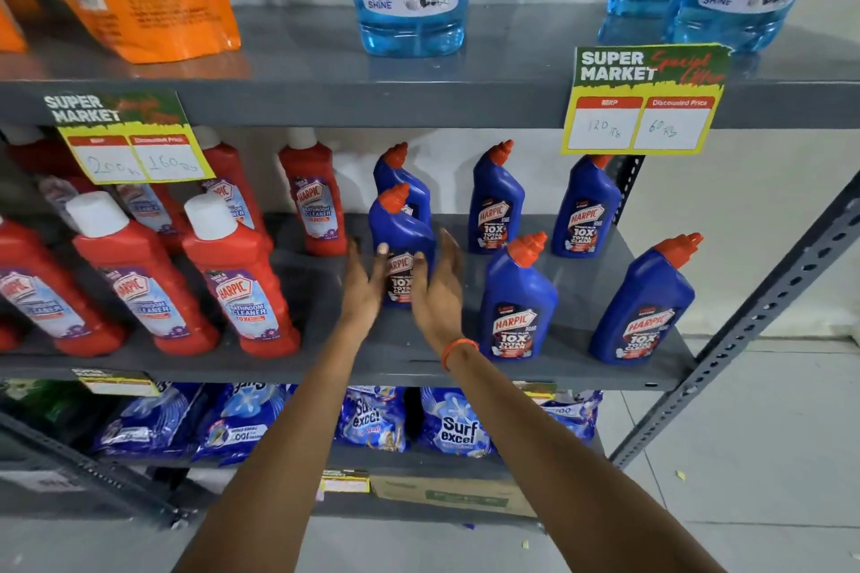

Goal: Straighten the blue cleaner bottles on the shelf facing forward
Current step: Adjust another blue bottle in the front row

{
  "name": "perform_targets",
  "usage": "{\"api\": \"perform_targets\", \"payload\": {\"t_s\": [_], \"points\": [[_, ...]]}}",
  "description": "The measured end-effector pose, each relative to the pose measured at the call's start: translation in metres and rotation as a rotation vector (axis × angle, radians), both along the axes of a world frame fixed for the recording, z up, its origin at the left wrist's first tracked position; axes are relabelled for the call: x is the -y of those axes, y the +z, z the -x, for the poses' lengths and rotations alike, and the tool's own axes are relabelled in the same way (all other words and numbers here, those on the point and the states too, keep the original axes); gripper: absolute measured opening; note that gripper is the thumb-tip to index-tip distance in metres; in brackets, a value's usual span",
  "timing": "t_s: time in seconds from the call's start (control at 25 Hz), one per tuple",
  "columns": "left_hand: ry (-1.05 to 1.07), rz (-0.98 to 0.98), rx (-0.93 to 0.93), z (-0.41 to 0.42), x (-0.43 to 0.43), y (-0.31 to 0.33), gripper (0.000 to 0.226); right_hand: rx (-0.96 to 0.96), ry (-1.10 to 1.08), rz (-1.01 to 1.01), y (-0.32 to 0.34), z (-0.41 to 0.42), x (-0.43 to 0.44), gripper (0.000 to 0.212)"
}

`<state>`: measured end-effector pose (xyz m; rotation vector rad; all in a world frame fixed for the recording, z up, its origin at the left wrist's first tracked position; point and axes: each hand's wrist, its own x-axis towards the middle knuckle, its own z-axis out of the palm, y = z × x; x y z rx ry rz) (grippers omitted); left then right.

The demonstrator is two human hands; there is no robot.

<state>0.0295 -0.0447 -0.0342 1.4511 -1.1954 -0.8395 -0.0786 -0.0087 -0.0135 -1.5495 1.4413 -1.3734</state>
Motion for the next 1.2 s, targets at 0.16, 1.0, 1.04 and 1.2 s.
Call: {"api": "perform_targets", "payload": {"t_s": [0.16,1.0,1.04,1.2], "points": [[-0.219,-0.162,-0.213,-0.008,0.007,-0.005,0.044,-0.042,0.089,-0.219,-0.029,0.004,0.021,0.049],[-0.205,-0.086,-0.074,-0.021,-0.075,-0.013,0.038,-0.149,0.029,-0.080,-0.069,0.002,-0.055,0.051],[-0.205,-0.090,-0.074,-0.021,-0.074,-0.013,0.039,-0.148,0.023,-0.086,-0.070,0.002,-0.055,0.051],[-0.190,-0.117,-0.056,-0.022,-0.074,-0.014,0.042,-0.144,0.034,-0.104,-0.070,0.003,-0.053,0.052]]}}
